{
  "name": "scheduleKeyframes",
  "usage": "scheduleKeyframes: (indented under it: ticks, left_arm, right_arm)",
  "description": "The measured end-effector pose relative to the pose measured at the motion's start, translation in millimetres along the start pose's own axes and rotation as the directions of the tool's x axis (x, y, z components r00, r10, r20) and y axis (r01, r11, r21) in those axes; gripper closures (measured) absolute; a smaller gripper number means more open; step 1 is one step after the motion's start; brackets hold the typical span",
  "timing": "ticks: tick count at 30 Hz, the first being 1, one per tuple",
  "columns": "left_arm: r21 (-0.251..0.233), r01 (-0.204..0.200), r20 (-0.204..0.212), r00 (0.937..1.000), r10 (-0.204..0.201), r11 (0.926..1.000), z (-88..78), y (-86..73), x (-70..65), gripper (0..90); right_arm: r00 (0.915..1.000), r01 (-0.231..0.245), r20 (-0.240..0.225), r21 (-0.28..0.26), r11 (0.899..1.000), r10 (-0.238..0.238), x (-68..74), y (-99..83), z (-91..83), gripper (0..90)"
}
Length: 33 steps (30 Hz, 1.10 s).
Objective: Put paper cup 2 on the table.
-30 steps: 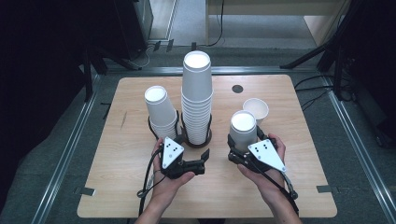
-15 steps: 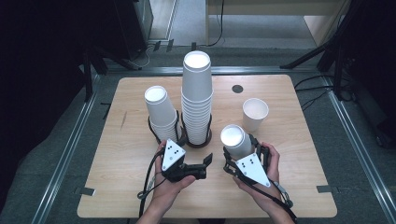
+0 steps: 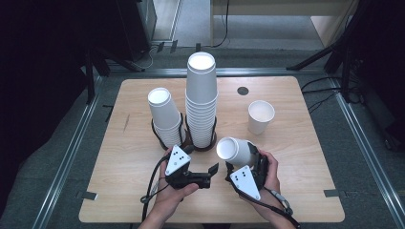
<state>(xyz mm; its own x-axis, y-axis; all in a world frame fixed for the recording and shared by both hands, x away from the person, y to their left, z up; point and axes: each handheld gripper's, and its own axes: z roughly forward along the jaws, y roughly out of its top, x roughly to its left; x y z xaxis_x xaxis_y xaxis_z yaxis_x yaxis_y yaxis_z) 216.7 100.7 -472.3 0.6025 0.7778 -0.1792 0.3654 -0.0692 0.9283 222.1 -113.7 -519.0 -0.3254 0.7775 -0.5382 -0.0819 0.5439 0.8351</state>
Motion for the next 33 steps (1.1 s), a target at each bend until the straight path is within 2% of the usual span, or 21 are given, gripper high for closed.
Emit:
scheduleKeyframes:
  ticks: [10,15,21,26,28,30,32,33]
  left_arm:
    - [0.002,-0.001,0.018,0.9998,0.001,1.0,-0.2,-0.5,-1.6,0.3]
    - [0.004,0.0,0.028,0.9996,0.0,1.0,0.6,-1.1,-2.2,0.3]
    - [0.004,0.0,0.042,0.9991,0.0,1.0,1.9,-1.7,-4.3,0.3]
    - [0.01,-0.005,0.049,0.9988,0.005,0.9999,2.8,-2.5,-4.6,0.3]
    - [0.011,-0.006,0.051,0.9987,0.005,0.9999,3.2,-2.7,-5.2,0.3]
    - [0.015,-0.01,0.053,0.9986,0.009,0.9998,3.4,-2.9,-6.0,0.3]
    - [0.015,-0.011,0.055,0.9984,0.011,0.9998,3.9,-3.2,-7.2,0.3]
    - [0.017,-0.016,0.054,0.9984,0.015,0.9997,4.4,-3.4,-7.7,0.3]
  right_arm:
    - [0.994,0.107,0.021,0.005,0.994,-0.107,5.0,-3.5,0.6,14.9]
    - [0.9904,0.136,0.022,0.009,0.991,-0.136,7.9,-4.3,1.2,14.9]
    - [0.9798,0.196,0.035,0.007,0.98,-0.197,10.3,-5.1,1.9,14.8]
    - [0.9731,0.227,0.038,0.003,0.974,-0.227,13.8,-4.9,1.9,14.8]
    - [0.9652,0.258,0.045,-0.002,0.966,-0.258,15.4,-5.3,2.0,14.8]
    - [0.9625,0.269,0.042,-0.005,0.963,-0.268,17.6,-5.3,1.5,14.8]
    - [0.9551,0.294,0.042,-0.017,0.956,-0.293,19.7,-5.1,1.4,14.8]
    - [0.9555,0.294,0.035,-0.016,0.956,-0.293,20.9,-4.7,0.9,14.7]
